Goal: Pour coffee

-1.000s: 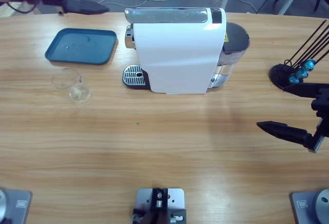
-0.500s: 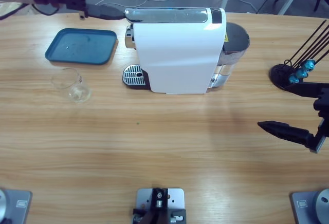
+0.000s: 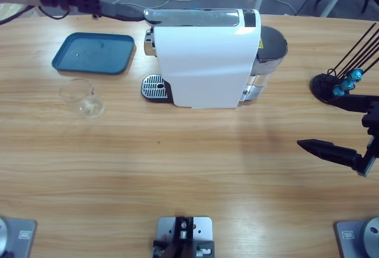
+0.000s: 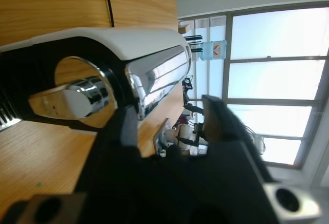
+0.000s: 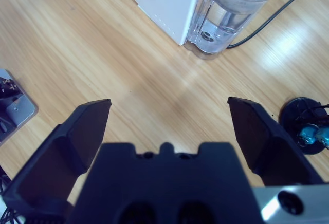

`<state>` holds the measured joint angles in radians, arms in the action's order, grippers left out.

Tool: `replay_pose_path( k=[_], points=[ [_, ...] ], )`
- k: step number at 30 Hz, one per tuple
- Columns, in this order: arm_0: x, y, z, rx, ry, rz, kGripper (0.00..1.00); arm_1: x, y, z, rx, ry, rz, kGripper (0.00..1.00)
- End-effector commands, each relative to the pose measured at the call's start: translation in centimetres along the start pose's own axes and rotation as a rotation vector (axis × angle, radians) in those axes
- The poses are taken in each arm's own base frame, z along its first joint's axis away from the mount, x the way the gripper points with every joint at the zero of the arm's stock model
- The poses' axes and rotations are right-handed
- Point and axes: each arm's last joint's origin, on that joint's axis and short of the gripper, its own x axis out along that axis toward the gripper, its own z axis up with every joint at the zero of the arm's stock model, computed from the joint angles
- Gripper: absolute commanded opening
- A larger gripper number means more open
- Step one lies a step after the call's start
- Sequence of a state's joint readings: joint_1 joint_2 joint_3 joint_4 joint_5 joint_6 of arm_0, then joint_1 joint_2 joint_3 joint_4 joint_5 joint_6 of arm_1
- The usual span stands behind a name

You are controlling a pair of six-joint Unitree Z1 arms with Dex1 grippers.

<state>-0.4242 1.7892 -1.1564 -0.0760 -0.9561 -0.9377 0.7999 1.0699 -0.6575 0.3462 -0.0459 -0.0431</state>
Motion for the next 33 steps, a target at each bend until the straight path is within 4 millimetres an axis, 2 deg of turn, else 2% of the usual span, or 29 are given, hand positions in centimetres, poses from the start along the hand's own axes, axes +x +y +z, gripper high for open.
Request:
replay_pose_path(
  k=[1,12,18,19,20,21,22,23,24,28,30,33],
  points=[
    [0.9,-0.2,1.0,0.034,-0.001,-0.020,0.000,-0.3,0.1,-1.0,-0.007,-0.007,0.005,1.000],
    [-0.4,-6.2,0.7,0.150,-0.040,-0.081,0.000,-0.5,0.1,-1.1,-0.006,-0.020,0.004,1.000],
    [-0.9,-7.4,0.4,0.178,-0.065,-0.070,0.000,-0.6,0.1,-1.2,-0.006,-0.024,0.005,1.000],
    [-1.3,-8.0,0.0,0.194,-0.087,-0.045,0.197,-0.6,0.1,-1.2,-0.006,-0.025,0.005,1.000],
    [-1.9,-8.7,-0.5,0.214,-0.114,-0.008,0.610,-0.7,0.1,-1.2,-0.006,-0.027,0.006,1.000],
    [-2.4,-9.6,-1.2,0.253,-0.154,0.034,0.787,-0.7,0.1,-1.2,-0.006,-0.027,0.007,1.000],
    [-3.1,-10.5,-2.1,0.300,-0.203,0.088,0.897,-0.7,0.1,-1.2,-0.006,-0.025,0.008,1.000],
    [-3.9,-11.3,-3.0,0.352,-0.240,0.140,0.962,-0.7,0.1,-1.2,-0.006,-0.024,0.008,1.000],
    [-4.8,-12.0,-3.9,0.405,-0.276,0.202,0.982,-0.7,0.1,-1.1,-0.006,-0.022,0.007,1.000],
    [-8.7,-13.9,-9.6,0.665,-0.361,0.612,0.982,-0.6,-0.1,-0.7,0.016,-0.004,-0.034,1.000],
    [-9.6,-12.8,-11.9,0.727,-0.362,0.774,0.982,-0.4,-1.0,-0.6,0.108,0.042,-0.197,1.000],
    [-11.1,-10.7,-14.6,0.742,-0.352,0.794,0.982,0.2,-4.2,0.1,0.360,0.108,-0.388,1.000]
  ],
)
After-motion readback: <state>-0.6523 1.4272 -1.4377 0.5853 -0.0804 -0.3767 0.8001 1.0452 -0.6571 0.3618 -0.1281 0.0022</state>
